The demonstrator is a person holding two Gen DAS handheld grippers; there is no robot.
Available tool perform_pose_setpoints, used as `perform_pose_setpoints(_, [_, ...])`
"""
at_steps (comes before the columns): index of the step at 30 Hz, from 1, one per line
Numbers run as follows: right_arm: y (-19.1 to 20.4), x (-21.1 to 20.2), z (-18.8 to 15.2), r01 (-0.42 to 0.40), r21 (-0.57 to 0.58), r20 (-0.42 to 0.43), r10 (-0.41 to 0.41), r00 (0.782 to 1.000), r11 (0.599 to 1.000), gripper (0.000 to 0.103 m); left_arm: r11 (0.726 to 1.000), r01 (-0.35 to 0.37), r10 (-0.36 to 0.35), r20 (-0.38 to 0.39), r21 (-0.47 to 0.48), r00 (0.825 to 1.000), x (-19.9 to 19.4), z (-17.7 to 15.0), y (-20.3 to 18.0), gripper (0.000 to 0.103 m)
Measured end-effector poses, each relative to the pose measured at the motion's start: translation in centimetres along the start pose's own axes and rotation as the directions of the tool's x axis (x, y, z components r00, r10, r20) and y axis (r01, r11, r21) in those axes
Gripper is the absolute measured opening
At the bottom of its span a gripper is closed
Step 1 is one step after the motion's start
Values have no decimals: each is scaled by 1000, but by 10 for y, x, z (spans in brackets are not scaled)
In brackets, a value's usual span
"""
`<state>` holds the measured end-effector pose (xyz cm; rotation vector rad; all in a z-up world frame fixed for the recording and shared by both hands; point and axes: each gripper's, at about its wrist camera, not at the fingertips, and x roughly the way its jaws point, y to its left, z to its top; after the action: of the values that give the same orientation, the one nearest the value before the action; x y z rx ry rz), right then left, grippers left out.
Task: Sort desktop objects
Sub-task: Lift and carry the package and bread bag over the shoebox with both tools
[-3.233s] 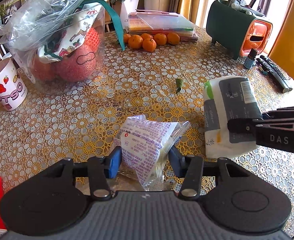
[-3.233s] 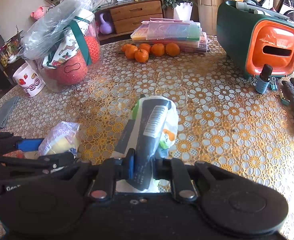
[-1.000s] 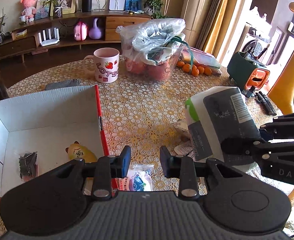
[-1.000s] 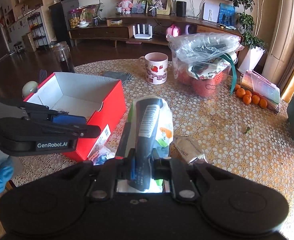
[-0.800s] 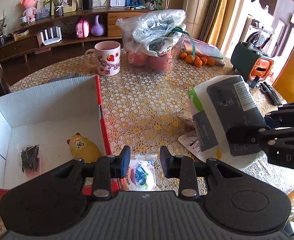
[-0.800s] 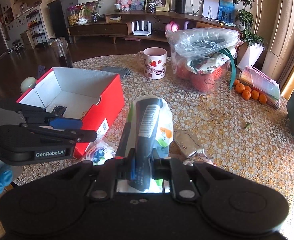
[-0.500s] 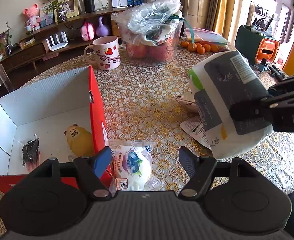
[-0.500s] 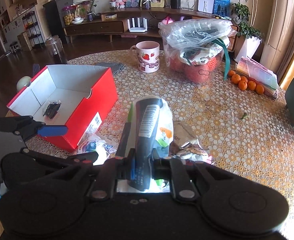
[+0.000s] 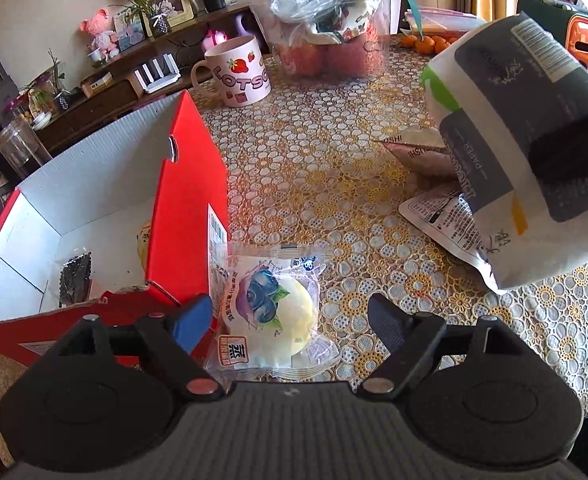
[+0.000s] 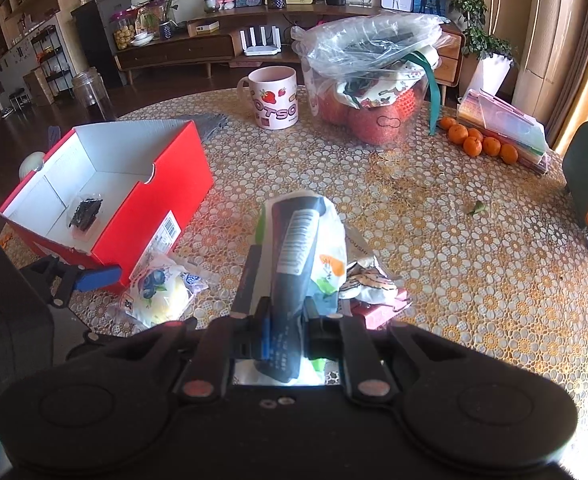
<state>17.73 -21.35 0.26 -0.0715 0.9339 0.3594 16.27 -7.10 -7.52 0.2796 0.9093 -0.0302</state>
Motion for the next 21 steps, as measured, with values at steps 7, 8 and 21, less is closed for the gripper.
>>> perform_pose_setpoints(7, [-9,7,0,-2,10,-16,2,1000,1000,13,998,35,-39,-67,-53,997,26,0,3,85])
perform_pose_setpoints(8, [-10,8,-1,-3,13,-18,3,1000,1000,13,997,41,-46,-76,-66,996,29,1,4,85])
perform_pose_setpoints(21, [-22,25,-5,-5,42,-49,7,999,999,13,997,-10,7,-50,-71,999,31,2,5,52])
